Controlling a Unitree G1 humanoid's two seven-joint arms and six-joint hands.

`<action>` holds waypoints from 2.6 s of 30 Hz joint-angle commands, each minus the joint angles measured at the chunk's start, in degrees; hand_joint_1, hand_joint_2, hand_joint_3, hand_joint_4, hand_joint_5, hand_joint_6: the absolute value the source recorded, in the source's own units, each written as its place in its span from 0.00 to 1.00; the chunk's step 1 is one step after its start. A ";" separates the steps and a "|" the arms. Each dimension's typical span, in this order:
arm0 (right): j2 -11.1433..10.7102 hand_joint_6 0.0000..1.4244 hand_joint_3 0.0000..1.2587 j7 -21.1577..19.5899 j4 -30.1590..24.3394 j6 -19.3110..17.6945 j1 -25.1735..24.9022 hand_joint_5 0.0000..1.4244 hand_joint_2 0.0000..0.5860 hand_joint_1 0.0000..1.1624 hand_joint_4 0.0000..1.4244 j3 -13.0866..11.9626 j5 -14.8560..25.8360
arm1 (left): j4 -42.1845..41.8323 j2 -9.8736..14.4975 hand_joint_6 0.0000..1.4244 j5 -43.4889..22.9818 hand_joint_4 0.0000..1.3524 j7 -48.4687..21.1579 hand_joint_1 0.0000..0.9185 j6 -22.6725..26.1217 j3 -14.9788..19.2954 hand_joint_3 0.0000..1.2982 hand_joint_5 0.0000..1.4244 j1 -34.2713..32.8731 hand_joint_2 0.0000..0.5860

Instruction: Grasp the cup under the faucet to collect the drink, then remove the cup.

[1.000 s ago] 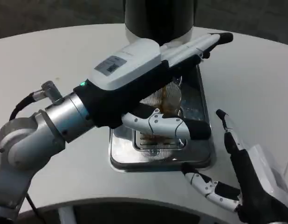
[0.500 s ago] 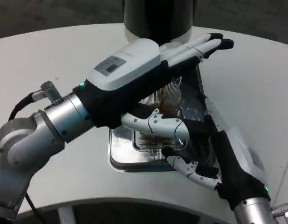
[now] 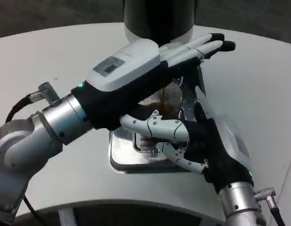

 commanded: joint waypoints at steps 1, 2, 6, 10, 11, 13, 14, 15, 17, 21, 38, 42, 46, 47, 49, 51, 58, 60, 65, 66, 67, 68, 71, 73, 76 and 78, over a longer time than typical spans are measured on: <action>1.19 0.09 0.00 -1.44 3.24 -1.36 -1.92 0.00 0.36 0.54 0.00 -0.29 2.88 | -0.98 1.06 0.07 0.51 0.00 -1.85 0.00 0.05 -1.02 0.05 0.10 1.81 0.18; 1.21 0.08 0.00 -1.42 3.81 -1.55 -2.36 0.00 0.34 0.55 0.00 -0.28 3.42 | -1.02 1.15 0.07 0.49 0.00 -1.90 0.00 0.10 -0.96 0.05 0.10 1.81 0.18; 1.40 0.08 0.00 -2.26 5.50 -1.98 -3.67 0.00 0.33 0.56 0.00 -0.05 3.98 | -1.07 1.51 0.07 0.40 0.00 -2.14 0.00 0.23 -1.09 0.05 0.10 1.82 0.18; 1.62 0.08 0.00 -2.83 7.36 -2.40 -5.14 0.00 0.33 0.58 0.00 -0.23 4.91 | -1.26 1.63 0.07 0.26 0.00 -2.10 0.00 0.20 -1.13 0.05 0.10 2.08 0.18; 1.62 0.08 0.00 -2.96 7.68 -2.56 -5.40 0.00 0.33 0.58 0.00 -0.24 5.14 | -1.31 1.67 0.07 0.31 0.00 -2.06 0.00 0.22 -1.10 0.05 0.10 2.11 0.18; 1.61 0.07 0.00 -3.06 8.39 -2.81 -6.13 0.00 0.33 0.58 0.00 -0.13 5.45 | -1.36 1.70 0.07 0.32 0.00 -2.03 0.00 0.27 -1.07 0.05 0.10 2.13 0.18; 1.60 0.07 0.00 -3.09 8.60 -2.85 -6.34 0.00 0.32 0.59 0.00 -0.07 5.53 | -1.34 1.72 0.07 0.26 0.00 -2.03 0.00 0.24 -1.04 0.05 0.10 2.11 0.18; 1.64 0.07 0.00 -3.10 8.82 -2.83 -6.55 0.00 0.32 0.60 0.00 -0.03 5.65 | -1.32 1.74 0.07 0.22 0.00 -2.04 0.00 0.22 -1.03 0.05 0.10 2.10 0.18; 1.84 0.07 0.00 -3.15 9.50 -2.72 -7.00 0.00 0.32 0.60 0.00 -0.04 5.99 | -1.25 1.81 0.07 0.04 0.00 -1.99 0.00 0.05 -0.89 0.05 0.10 2.06 0.18; 2.25 0.07 0.00 -3.33 11.26 -3.02 -8.11 0.00 0.32 0.60 0.00 -0.19 7.07 | -1.31 1.99 0.07 0.00 0.00 -1.79 0.00 0.04 -0.55 0.05 0.10 2.24 0.18; 3.00 0.08 0.00 -4.84 16.19 -5.08 -10.74 0.00 0.30 0.63 0.00 -0.17 9.30 | -0.21 0.09 0.03 -4.15 0.00 2.00 0.00 -1.65 4.41 0.00 0.04 5.33 0.23; 3.07 0.08 0.00 -5.20 17.44 -6.56 -10.94 0.00 0.30 0.63 0.00 0.02 9.43 | -0.22 -1.18 0.02 -6.62 0.00 5.10 0.00 -3.17 8.10 0.00 0.04 7.78 0.26; 3.18 0.09 0.00 -5.31 18.98 -7.47 -11.55 0.00 0.29 0.65 0.00 -0.08 9.75 | -2.01 -1.42 0.02 -9.39 0.00 5.84 0.00 -2.29 10.84 0.00 0.05 10.94 0.27; 3.31 0.09 0.00 -5.42 19.64 -7.80 -11.87 0.00 0.29 0.65 0.00 -0.10 9.92 | -2.23 -1.34 0.02 -10.67 0.00 5.49 0.00 -1.49 11.47 0.00 0.05 12.22 0.27; 3.50 0.10 0.00 -5.75 20.66 -8.32 -12.35 0.01 0.29 0.65 0.00 -0.10 10.17 | -2.55 -1.08 0.03 -12.69 0.00 4.92 0.00 -0.17 12.49 0.00 0.05 14.46 0.27; 3.64 0.10 0.00 -6.16 21.48 -8.76 -12.74 0.01 0.29 0.65 0.00 -0.06 10.23 | -3.15 -0.54 0.03 -13.98 0.00 4.66 0.00 0.62 13.73 0.00 0.05 16.97 0.27; 5.04 0.19 0.01 -8.32 26.32 -10.95 -14.54 0.11 0.29 0.71 0.10 -1.03 11.62 | -5.56 0.33 0.03 -15.82 0.00 3.82 0.00 2.57 16.59 0.00 0.06 23.22 0.28; 5.35 0.25 0.03 -8.73 27.43 -11.66 -14.96 0.16 0.29 0.73 0.14 -1.30 12.20 | -6.09 0.63 0.03 -16.10 0.00 3.29 0.00 3.55 16.89 0.00 0.06 24.35 0.28; 5.05 0.42 0.11 -7.21 30.68 -12.70 -17.45 0.29 0.30 0.81 0.25 -0.87 12.70 | -7.97 0.93 0.03 -17.26 0.00 1.53 0.00 6.49 16.68 0.00 0.06 26.54 0.28; 5.33 0.46 0.14 -8.17 31.17 -13.24 -17.61 0.32 0.31 0.82 0.29 -1.14 12.69 | -8.45 0.89 0.03 -17.26 0.00 1.35 0.00 6.72 16.63 0.00 0.06 26.99 0.28; 5.59 0.49 0.16 -9.36 31.44 -13.87 -17.64 0.35 0.32 0.83 0.31 -1.38 12.52 | -8.89 0.86 0.03 -17.27 0.00 1.15 0.00 6.96 16.61 0.00 0.06 27.38 0.28; 5.75 0.51 0.17 -10.24 31.65 -14.33 -17.67 0.36 0.32 0.83 0.33 -1.53 12.41 | -9.22 0.80 0.03 -17.35 0.00 0.97 0.00 7.23 16.61 0.00 0.06 27.69 0.28; 6.12 0.63 0.25 -12.37 31.71 -15.52 -17.50 0.47 0.33 0.86 0.41 -1.90 12.27 | -9.66 0.69 0.03 -17.45 0.00 0.53 0.00 7.79 16.68 0.00 0.06 28.09 0.28; 6.52 0.72 0.32 -14.28 31.24 -16.30 -17.16 0.54 0.31 0.89 0.47 -2.27 12.09 | -9.72 0.68 0.03 -17.40 0.00 0.40 0.00 8.01 16.71 0.00 0.06 28.14 0.28; 6.88 0.80 0.39 -16.00 30.81 -16.82 -16.95 0.61 0.29 0.92 0.51 -2.54 11.97 | -9.67 0.57 0.03 -17.43 0.00 0.38 0.00 8.30 16.76 0.00 0.06 28.02 0.28; 7.00 0.83 0.41 -16.68 30.61 -16.96 -16.92 0.63 0.27 0.93 0.53 -2.59 11.89 | -9.65 0.57 0.03 -17.46 0.00 0.31 0.00 8.42 16.71 0.00 0.06 27.97 0.28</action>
